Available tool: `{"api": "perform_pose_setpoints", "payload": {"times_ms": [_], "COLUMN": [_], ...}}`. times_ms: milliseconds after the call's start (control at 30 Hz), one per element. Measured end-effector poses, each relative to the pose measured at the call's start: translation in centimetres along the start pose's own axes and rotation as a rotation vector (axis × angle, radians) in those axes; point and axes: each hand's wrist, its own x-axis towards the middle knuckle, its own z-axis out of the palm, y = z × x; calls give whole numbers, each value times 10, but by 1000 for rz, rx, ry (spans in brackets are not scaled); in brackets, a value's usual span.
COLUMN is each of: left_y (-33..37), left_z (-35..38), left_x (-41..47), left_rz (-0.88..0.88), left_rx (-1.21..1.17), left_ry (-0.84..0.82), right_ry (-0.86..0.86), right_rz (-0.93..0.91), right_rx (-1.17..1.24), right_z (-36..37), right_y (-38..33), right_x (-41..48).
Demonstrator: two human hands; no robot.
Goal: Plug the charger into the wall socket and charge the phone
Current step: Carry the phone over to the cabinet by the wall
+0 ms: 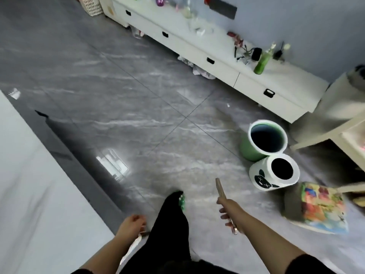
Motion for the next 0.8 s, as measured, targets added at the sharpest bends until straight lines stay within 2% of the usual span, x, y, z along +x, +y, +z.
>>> {"api": "perform_pose_setpoints", "payload": {"times_ms": [200,467,567,800], "left_y": [135,326,382,489], "left_z": [2,43,62,88], "left_x": [55,148,178,225], "left_rz": [31,90,95,60], "left_rx": [34,22,17,-29], "left_ry": [-40,-124,-105,39], "right_ry": [23,21,11,32], "right_rz": [48,267,329,192], "right_rx": [18,155,161,46], "right_z": [-42,-144,-184,-230], "right_y": [-86,-171,-221,-394], "right_x": [43,120,152,206]}}
